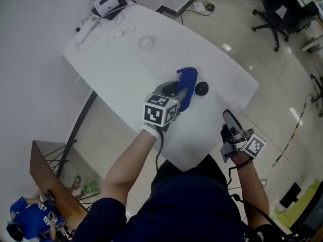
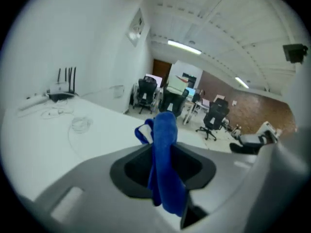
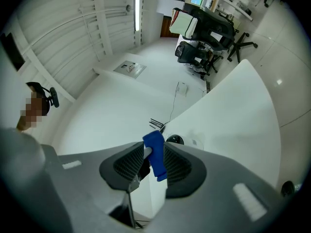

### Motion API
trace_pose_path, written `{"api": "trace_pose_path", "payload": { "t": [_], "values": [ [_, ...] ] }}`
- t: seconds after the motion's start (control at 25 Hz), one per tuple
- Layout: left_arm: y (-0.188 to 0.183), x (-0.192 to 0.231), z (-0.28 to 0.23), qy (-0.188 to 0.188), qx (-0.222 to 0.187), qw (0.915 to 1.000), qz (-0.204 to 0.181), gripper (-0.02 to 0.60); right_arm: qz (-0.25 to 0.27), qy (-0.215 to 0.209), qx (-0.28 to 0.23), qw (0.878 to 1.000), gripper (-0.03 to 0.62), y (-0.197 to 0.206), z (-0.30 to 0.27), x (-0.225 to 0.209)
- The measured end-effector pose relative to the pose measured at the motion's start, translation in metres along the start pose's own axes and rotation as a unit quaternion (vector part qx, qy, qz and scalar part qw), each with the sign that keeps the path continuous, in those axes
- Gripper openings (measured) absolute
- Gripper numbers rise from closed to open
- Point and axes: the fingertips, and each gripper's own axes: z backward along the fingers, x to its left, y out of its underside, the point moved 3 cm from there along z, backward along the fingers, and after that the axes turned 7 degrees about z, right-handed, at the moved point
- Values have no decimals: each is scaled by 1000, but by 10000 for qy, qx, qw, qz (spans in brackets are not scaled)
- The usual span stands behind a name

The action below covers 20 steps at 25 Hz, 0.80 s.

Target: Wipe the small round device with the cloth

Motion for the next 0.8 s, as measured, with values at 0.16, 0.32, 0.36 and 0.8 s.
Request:
{"api": "trace_pose_path", "payload": {
  "t": [0.16, 0.32, 0.36, 0.8],
  "values": [
    [21, 30, -29, -129, 969, 9952, -71, 117, -51, 100, -70, 9999, 127, 1, 3, -7],
    [36, 26, -41, 99, 1276, 9917, 94, 117, -182, 277, -131, 9994, 124, 6, 12, -20],
    [39, 26, -40, 90, 1311, 9912, 168, 117, -218, 303, -154, 9992, 124, 7, 15, -21],
    [87, -6, -8, 665, 1972, 9683, 1380, 115, -235, 275, -284, 9989, 121, 9, 20, -12]
  ]
}}
